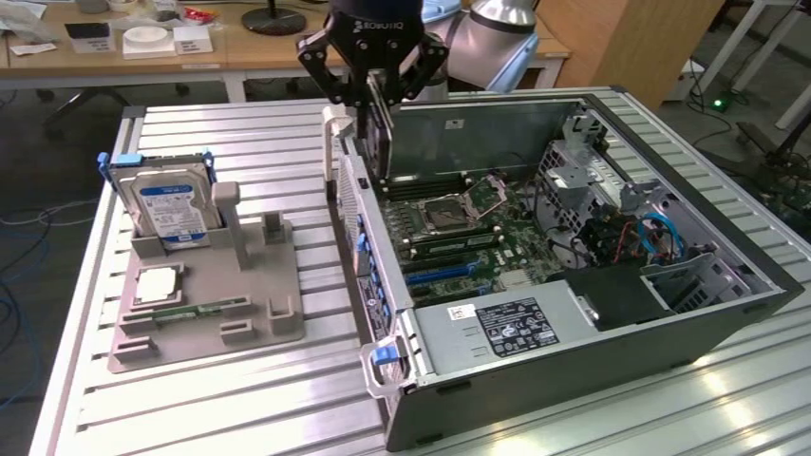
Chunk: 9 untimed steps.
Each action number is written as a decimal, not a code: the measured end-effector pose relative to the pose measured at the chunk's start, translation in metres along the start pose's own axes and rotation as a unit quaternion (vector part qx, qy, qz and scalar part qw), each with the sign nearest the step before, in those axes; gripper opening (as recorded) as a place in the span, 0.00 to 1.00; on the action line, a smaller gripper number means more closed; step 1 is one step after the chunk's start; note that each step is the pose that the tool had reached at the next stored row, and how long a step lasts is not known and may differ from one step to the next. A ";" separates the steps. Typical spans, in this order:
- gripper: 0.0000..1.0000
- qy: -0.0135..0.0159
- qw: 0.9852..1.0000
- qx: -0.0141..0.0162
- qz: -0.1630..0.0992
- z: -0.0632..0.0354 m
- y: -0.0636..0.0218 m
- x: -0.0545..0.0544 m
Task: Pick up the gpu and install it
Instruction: 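Pick up the gpu and move the gpu toward the slot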
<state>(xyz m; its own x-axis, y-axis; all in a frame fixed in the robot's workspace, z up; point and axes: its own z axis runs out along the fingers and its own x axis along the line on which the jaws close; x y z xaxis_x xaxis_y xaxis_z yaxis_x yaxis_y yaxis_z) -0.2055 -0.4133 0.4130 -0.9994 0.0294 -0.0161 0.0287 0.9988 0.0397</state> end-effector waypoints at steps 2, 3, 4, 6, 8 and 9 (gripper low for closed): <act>0.28 0.000 1.000 0.000 0.000 0.0002 0.0001 -0.004; 0.28 0.000 1.000 0.000 0.000 0.0002 0.0001 -0.006; 0.28 0.000 1.000 0.000 0.000 0.0002 0.0002 -0.007; 0.28 0.000 1.000 0.000 0.000 0.0004 0.0002 -0.010; 0.28 0.000 1.000 0.000 0.000 0.0006 0.0004 -0.014; 0.28 0.000 1.000 0.000 0.000 0.0006 0.0004 -0.016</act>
<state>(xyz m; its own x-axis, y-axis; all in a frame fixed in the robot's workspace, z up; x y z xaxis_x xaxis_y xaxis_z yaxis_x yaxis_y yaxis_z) -0.1898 -0.4133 0.4127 -0.9994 0.0293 -0.0161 0.0287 0.9988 0.0397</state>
